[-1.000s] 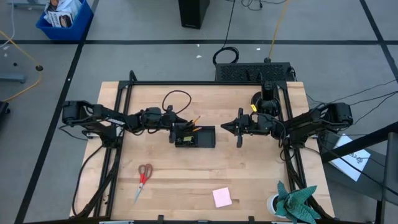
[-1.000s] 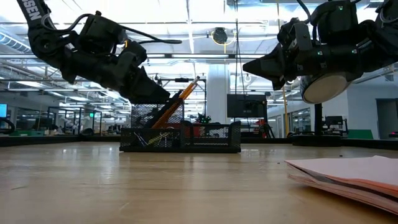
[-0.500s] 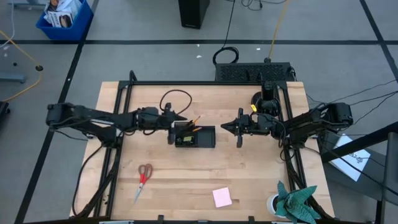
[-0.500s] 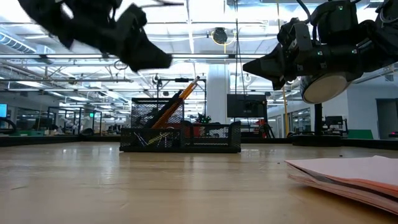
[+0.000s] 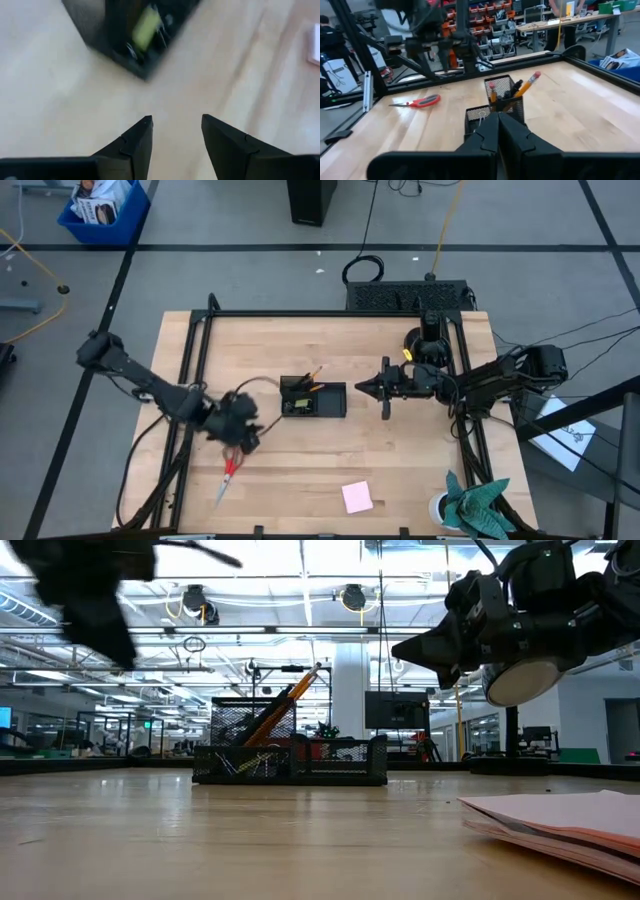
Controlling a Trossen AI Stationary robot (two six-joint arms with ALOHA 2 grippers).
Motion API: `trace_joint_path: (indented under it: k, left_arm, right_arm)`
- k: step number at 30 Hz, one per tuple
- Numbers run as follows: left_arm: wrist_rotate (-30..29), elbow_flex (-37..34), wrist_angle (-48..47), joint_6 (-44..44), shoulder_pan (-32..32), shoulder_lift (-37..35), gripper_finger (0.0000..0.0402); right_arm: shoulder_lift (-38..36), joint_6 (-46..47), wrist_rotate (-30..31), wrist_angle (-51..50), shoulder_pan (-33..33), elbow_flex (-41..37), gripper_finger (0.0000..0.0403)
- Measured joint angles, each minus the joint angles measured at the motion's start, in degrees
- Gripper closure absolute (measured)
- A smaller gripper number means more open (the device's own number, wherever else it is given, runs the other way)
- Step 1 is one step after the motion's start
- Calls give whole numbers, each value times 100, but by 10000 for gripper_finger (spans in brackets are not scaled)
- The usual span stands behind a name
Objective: Pick and place office supplies into organizer
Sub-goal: Put the red scissors into the black desk organizer
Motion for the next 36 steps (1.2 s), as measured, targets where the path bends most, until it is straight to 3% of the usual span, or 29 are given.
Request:
trace_joint_path:
  k: [6,11,17,27,36]
  left_arm:
    - [306,40,-33,-1660,-959,580,227]
    - [1057,44,-90,-2877,-1074,1008,227]
    - [2144,44,-266,-3381,-1074,1364,227]
    - [2245,46,-715,-4295,-1045,1431,227]
    - [2270,47,-738,-4380,-1034,2244,227]
  right_arm:
    - [2,1,0,177,135,0,403]
    - [2,-56,0,397,197,0,403]
    - [2,-179,0,399,197,0,403]
    - [2,-258,2,382,197,0,403]
    - [2,-258,2,354,197,0,403]
